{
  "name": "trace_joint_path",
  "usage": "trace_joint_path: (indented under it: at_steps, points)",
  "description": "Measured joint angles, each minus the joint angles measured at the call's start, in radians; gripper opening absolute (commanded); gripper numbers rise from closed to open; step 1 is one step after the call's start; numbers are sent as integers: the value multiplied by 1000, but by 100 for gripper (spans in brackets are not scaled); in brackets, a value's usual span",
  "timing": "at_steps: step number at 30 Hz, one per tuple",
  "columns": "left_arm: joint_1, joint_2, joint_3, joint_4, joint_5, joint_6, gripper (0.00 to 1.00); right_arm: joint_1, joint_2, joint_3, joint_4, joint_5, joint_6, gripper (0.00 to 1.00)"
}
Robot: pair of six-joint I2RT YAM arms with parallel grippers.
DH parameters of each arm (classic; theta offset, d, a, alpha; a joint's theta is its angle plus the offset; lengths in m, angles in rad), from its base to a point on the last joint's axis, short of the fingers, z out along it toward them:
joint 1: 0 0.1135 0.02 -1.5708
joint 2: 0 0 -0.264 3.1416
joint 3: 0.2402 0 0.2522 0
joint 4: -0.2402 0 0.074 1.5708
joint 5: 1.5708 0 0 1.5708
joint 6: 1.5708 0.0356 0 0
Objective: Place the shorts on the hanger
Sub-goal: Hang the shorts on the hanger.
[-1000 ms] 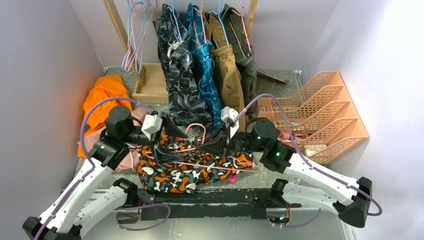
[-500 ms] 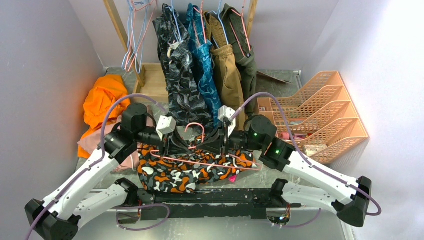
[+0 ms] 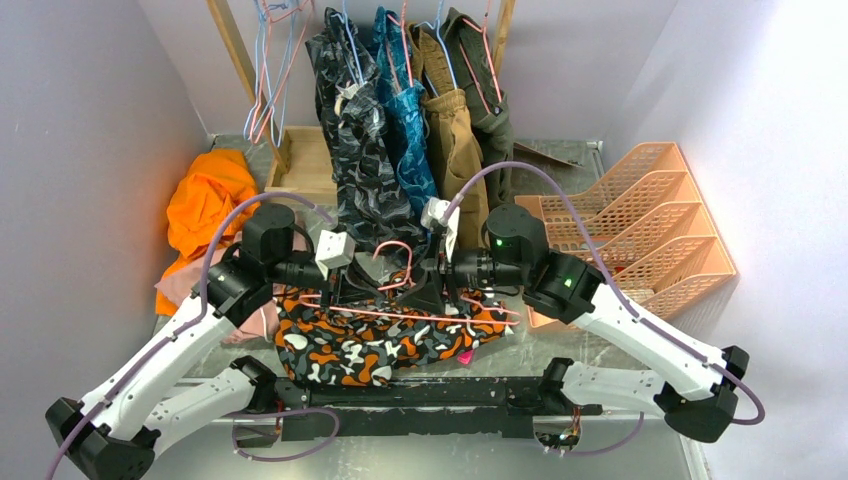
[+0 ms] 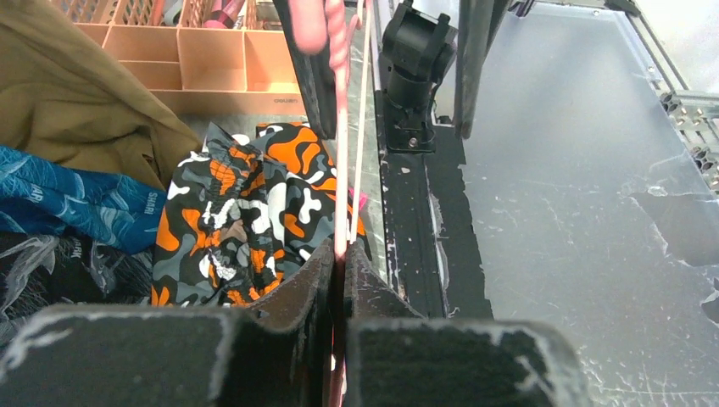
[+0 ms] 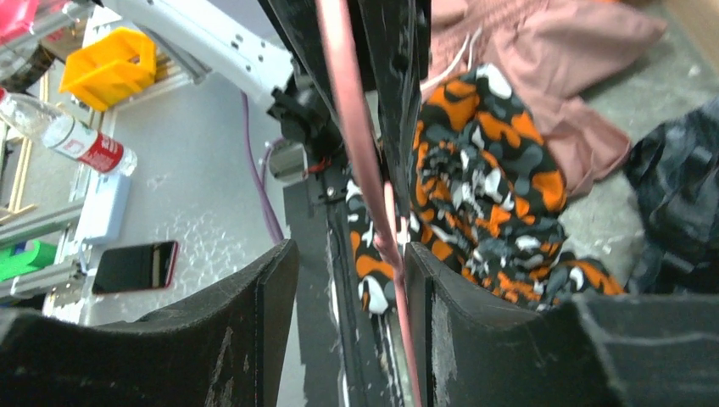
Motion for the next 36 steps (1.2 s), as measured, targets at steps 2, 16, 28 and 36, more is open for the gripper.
trace_joint_path:
  at_steps: [2, 16, 28, 36]
  points:
    - [-3, 3, 3, -2, 0, 8, 7, 0, 3, 0, -52, 3, -6, 50]
    - [-16, 8, 3, -23, 16, 21, 7, 0, -19, -53, -39, 68, -5, 46]
    - [-19, 10, 3, -21, 21, 16, 7, 2, -39, -110, 103, 79, 37, 0]
    - [-21, 6, 6, -24, -39, -17, 96, 3, -42, -114, 101, 114, 54, 0]
